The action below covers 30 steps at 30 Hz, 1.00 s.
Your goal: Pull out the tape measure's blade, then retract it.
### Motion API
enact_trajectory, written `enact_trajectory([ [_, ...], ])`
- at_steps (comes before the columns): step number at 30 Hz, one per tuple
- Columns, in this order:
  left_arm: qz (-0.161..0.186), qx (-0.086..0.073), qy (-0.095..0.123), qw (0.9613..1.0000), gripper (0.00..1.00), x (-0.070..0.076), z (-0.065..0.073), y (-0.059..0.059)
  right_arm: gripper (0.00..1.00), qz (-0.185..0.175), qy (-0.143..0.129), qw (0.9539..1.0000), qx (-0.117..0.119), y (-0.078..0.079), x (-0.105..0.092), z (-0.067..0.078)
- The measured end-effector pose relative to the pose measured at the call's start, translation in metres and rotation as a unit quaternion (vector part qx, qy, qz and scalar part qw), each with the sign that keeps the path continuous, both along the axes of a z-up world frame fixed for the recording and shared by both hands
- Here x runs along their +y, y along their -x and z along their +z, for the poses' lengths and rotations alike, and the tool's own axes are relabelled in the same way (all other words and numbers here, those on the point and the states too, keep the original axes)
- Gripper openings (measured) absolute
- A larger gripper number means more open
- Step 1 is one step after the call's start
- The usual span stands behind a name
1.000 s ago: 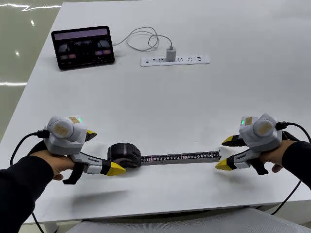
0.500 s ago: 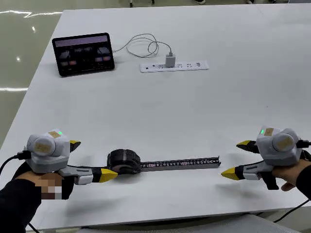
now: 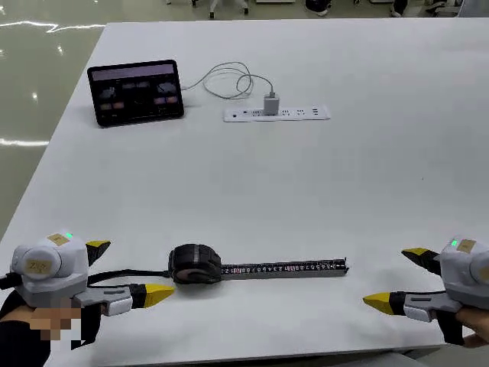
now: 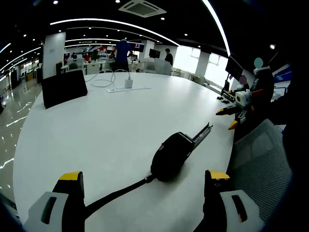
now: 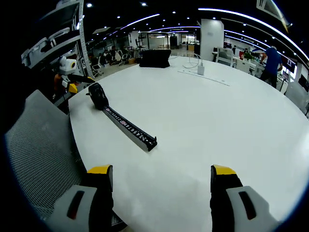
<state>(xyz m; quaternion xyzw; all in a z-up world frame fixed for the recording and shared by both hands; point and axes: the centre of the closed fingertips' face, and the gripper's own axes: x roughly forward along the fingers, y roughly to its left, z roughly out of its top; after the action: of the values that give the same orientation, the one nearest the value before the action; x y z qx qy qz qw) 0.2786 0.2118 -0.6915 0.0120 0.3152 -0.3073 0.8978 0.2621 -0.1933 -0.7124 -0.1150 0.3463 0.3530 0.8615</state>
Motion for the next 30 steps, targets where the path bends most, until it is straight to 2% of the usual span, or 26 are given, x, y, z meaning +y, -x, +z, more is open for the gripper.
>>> enact_trajectory([
  [1,0.004,-0.002,0.002,1.0,1.0,0.002,0.001,0.0,0.79,-0.001,0.001,1.0,0.002,0.001,-0.002,0.0],
  [3,0.011,-0.002,0.024,0.9997,1.0,0.001,0.007,0.001,0.81,-0.002,0.001,1.0,0.002,0.003,-0.006,0.0],
  [5,0.011,-0.011,0.017,0.9997,1.0,0.004,0.009,0.002,0.81,0.0,0.007,1.0,0.0,0.005,-0.01,0.0],
  [7,0.009,-0.013,0.01,0.9998,1.0,0.006,0.008,0.004,0.83,0.003,0.013,0.9999,0.0,0.008,-0.012,0.0],
  [11,0.01,-0.016,0.01,0.9998,1.0,0.009,0.011,0.007,0.9,0.006,0.021,0.9998,0.0,0.012,-0.015,0.001],
  [14,0.007,-0.024,0.004,0.9997,1.0,0.012,0.013,0.01,0.92,0.007,0.019,0.9998,-0.001,0.016,-0.017,0.003],
  [21,0.014,-0.025,0.004,0.9996,1.0,0.019,0.012,0.013,1.0,0.002,0.019,0.9998,-0.005,0.021,-0.024,0.001],
  [27,0.018,-0.014,0.005,0.9997,1.0,0.024,0.001,0.014,1.0,-0.006,0.016,0.9999,-0.002,0.024,-0.029,-0.002],
  [30,0.017,-0.014,0.002,0.9998,1.0,0.024,0.0,0.014,1.0,-0.005,0.018,0.9998,0.0,0.026,-0.028,-0.004],
])
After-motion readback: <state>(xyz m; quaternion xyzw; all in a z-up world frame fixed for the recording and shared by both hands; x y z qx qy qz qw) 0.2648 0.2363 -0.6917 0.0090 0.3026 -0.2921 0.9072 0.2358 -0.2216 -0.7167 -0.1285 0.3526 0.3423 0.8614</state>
